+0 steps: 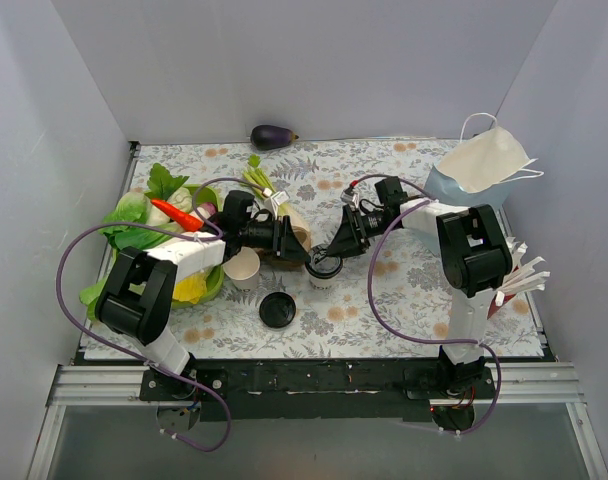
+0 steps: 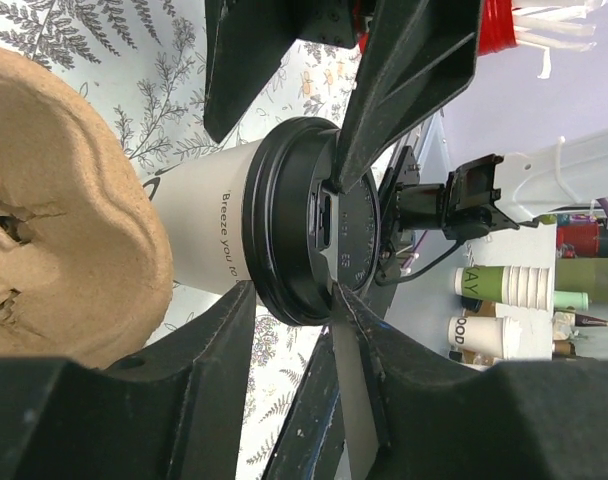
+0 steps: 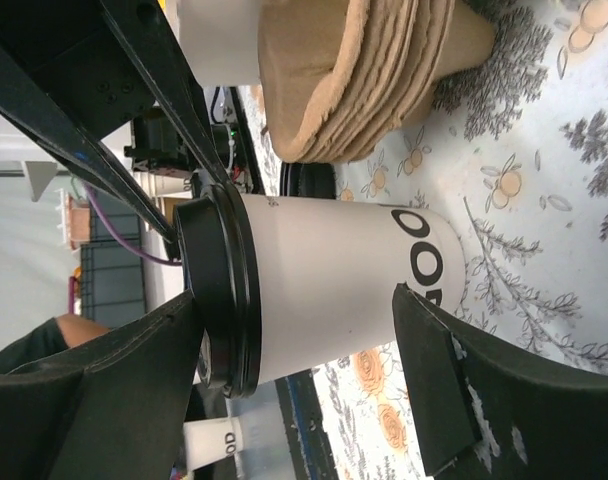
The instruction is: Pack the takeout coffee
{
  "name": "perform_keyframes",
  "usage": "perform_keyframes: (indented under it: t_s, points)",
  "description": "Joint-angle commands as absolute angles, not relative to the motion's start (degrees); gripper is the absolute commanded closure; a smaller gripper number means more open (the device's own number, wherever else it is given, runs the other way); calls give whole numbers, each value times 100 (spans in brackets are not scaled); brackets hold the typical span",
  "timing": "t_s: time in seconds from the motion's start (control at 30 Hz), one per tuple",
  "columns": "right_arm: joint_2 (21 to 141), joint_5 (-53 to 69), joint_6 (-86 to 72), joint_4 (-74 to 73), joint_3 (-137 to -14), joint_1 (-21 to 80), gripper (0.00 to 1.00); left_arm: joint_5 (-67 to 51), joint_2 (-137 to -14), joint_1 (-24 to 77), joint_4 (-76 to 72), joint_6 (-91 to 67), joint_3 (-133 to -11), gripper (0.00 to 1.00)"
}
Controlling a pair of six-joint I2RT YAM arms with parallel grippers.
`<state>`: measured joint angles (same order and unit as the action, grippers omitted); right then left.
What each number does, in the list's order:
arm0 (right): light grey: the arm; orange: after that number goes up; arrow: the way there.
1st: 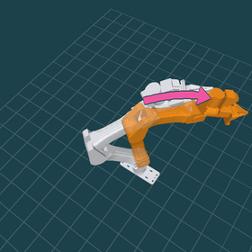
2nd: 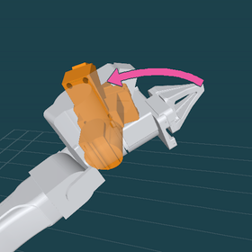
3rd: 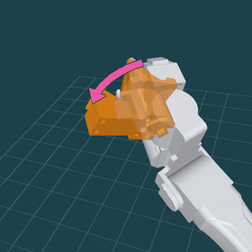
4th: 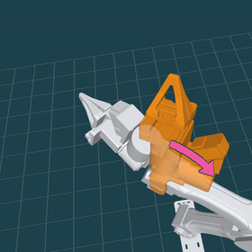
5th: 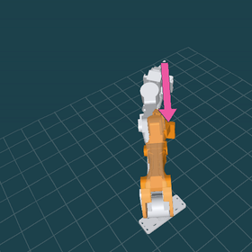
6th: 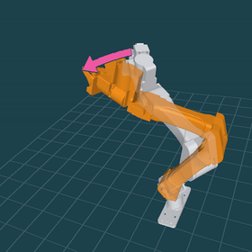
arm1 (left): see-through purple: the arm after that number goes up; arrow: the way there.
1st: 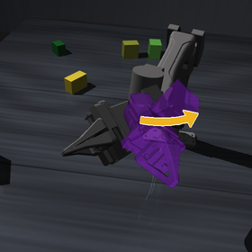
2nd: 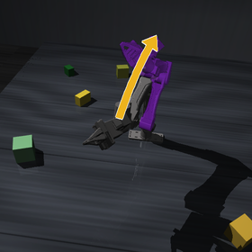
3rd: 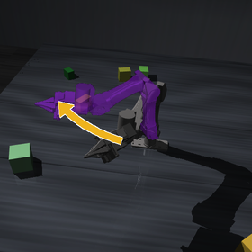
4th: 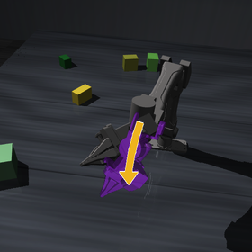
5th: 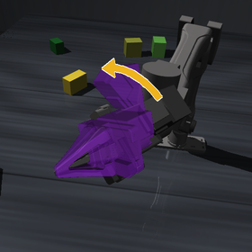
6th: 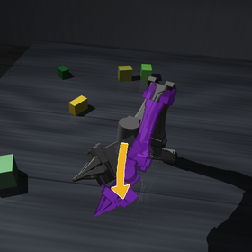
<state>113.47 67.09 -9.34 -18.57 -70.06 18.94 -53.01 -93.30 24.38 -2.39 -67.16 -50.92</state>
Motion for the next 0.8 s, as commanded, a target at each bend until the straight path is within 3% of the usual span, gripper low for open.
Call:
perform_keyframes:
  t_s: [0.0,0.37,0.63,0.77]
  points:
    - [11364,6776,-1134,-1486,-6646,1934,20,-5580,-9395,2478,-220,-6425,-4870,67]
    - [11496,6495,-686,-1749,-6600,1934,22,-4377,-9466,2777,-150,-5801,-4746,71]
    - [11198,6873,-387,-1960,-6873,1934,19,-5238,-8895,2760,-316,-6283,-5097,34]
    - [11013,7022,-264,-2056,-6864,1925,14,-5335,-8719,2733,-176,-6574,-5168,26]
